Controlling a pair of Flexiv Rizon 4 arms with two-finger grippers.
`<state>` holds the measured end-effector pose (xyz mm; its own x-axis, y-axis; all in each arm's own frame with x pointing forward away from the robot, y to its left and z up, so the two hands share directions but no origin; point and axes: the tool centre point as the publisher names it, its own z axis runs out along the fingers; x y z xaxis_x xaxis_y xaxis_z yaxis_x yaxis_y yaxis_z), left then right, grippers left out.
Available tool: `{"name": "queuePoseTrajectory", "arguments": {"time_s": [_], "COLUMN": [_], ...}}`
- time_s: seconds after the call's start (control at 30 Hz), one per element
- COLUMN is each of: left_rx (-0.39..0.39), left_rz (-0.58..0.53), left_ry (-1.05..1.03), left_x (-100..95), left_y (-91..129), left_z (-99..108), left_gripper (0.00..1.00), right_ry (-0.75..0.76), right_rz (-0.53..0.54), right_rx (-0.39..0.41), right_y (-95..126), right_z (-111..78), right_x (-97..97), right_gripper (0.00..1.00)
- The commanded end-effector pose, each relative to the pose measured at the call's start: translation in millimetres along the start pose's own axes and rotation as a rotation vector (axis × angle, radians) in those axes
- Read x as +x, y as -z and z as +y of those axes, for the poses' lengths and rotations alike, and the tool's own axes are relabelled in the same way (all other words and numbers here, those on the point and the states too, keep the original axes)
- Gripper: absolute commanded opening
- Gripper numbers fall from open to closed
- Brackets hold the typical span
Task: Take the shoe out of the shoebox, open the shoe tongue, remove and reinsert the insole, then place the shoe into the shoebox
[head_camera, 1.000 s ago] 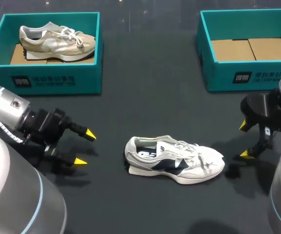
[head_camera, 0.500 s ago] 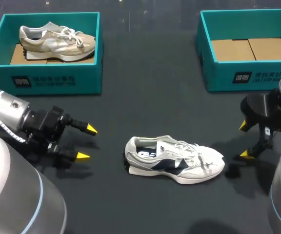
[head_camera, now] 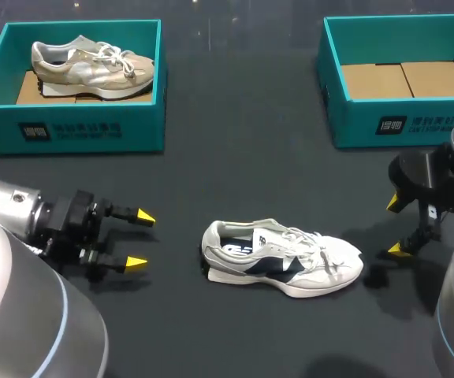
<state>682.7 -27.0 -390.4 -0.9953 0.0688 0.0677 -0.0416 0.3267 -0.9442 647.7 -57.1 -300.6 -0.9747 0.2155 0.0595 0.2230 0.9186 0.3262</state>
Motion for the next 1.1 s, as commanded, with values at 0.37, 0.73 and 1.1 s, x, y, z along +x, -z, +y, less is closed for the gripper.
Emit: {"name": "queuePoseTrajectory", "arguments": {"time_s": [0.37,0.73,1.1], "left_rx": [0.04,0.049,0.063], "left_rz": [-0.002,-0.004,-0.014], "left_ry": [-0.037,-0.049,-0.05], "left_x": [-1.0,-1.0,1.8], "left_y": [-14,-34,-55], "left_z": [5,1,-7], "left_gripper": [1.0,1.0,1.0], "right_ry": [0.0,0.0,0.0], "right_rz": [-0.003,-0.003,-0.003], "right_rx": [0.001,0.001,0.001], "right_y": [0,0,0], "right_z": [-0.3,-0.3,-0.3], "right_x": [1.7,1.7,1.7], "right_gripper": [1.0,1.0,1.0]}}
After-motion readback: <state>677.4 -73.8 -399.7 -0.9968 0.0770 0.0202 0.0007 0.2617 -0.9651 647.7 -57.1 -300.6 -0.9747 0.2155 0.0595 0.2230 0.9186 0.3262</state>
